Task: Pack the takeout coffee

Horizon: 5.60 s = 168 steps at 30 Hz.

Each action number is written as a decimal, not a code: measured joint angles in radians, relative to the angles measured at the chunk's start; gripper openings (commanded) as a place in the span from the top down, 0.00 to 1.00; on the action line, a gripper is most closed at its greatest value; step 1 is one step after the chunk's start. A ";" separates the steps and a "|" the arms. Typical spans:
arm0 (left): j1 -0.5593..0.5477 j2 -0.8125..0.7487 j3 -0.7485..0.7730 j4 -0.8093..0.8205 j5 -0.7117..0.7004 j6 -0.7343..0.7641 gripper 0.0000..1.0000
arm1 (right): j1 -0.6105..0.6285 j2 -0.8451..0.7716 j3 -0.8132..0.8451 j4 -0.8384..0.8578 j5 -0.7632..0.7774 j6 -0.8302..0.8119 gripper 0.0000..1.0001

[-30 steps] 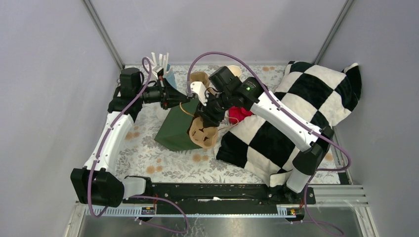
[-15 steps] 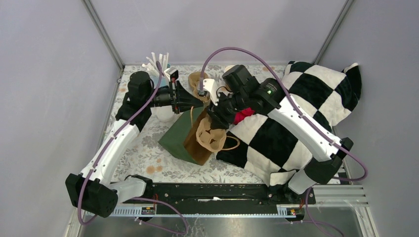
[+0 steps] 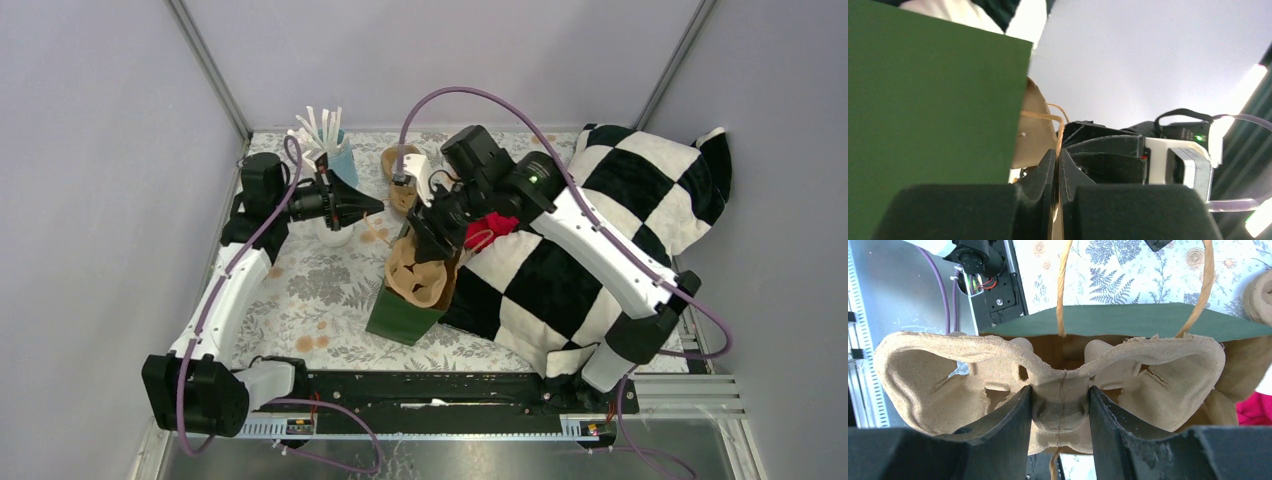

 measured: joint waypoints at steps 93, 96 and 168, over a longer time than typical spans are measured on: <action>-0.439 0.079 0.515 -0.869 -0.843 1.130 1.00 | -0.025 0.031 -0.092 0.097 -0.040 -0.018 0.58; -0.443 0.079 0.515 -0.869 -0.828 1.142 1.00 | -0.046 0.041 -0.055 0.093 -0.005 -0.033 0.58; -0.457 0.050 0.449 -0.808 -0.733 1.044 1.00 | 0.010 -0.015 -0.217 0.186 0.138 -0.212 0.57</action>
